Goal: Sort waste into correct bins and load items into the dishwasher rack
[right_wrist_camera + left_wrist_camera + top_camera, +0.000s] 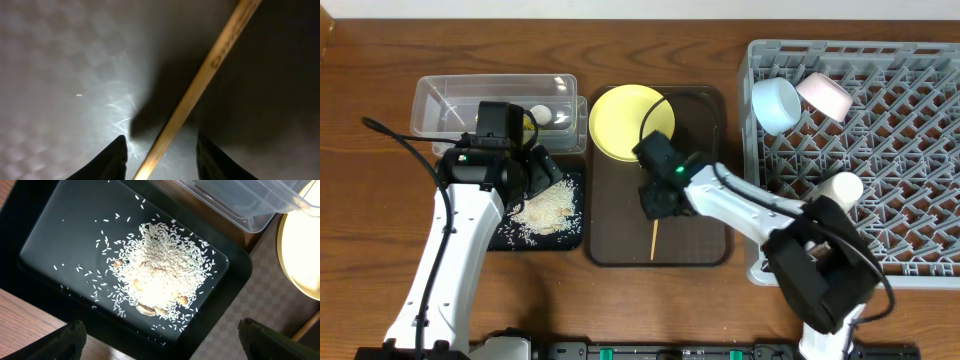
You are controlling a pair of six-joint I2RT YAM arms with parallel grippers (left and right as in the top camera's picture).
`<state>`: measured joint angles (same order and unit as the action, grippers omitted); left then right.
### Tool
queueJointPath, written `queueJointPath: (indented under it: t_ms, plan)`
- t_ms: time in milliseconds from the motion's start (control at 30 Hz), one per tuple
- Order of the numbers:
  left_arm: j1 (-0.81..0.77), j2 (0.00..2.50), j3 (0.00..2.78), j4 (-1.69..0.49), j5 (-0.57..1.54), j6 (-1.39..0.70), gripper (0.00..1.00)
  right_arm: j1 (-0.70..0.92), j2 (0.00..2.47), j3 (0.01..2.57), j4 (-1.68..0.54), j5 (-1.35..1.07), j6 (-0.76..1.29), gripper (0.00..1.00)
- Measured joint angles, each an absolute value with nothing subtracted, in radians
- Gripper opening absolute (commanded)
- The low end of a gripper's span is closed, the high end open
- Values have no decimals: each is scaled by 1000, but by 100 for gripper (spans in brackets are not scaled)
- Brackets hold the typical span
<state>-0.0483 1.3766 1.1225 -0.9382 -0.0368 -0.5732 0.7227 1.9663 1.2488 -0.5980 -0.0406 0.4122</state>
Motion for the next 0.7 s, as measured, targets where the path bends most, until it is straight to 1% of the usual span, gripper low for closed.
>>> queueJointPath:
  t_ms: [133, 200, 267, 300, 533, 700]
  plan:
    - [-48, 1377, 1122, -939, -37, -573, 99, 729, 1968, 1256, -650, 28, 487, 26]
    - [-48, 1377, 1122, -938, -37, -573, 99, 728, 1968, 1257, -677, 63, 519, 15]
    - [-48, 1377, 1122, -938, -37, -573, 99, 723, 1968, 1257, -696, 85, 545, 8]
    - [-48, 1377, 1122, -938, -37, -573, 99, 717, 1968, 1257, -704, 94, 559, 1]
    - [-48, 1377, 1122, -938, -37, -573, 99, 661, 1968, 1262, -752, 111, 589, 1]
    - [-48, 1377, 1122, -938, -37, -573, 99, 595, 1936, 1260, -778, 108, 556, 1]
